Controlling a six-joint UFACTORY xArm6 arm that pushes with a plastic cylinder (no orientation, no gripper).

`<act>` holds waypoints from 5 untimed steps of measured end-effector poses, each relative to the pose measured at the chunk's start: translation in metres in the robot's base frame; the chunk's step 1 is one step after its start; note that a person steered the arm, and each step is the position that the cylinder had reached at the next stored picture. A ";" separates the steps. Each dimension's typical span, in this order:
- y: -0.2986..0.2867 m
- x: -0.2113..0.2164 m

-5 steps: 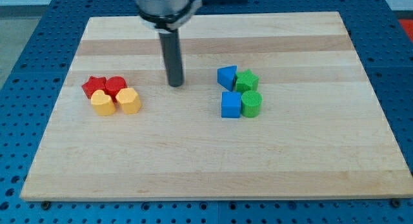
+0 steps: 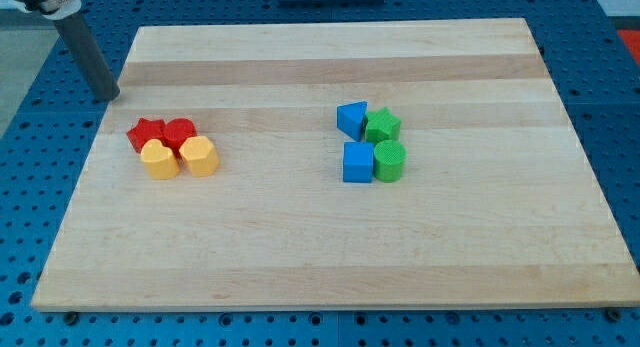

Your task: Separate the yellow blocks from the red blocks

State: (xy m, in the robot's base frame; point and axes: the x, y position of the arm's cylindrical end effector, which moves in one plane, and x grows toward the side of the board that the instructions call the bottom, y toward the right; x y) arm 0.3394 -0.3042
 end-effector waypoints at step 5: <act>0.030 0.125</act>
State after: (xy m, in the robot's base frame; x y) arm 0.4642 -0.2741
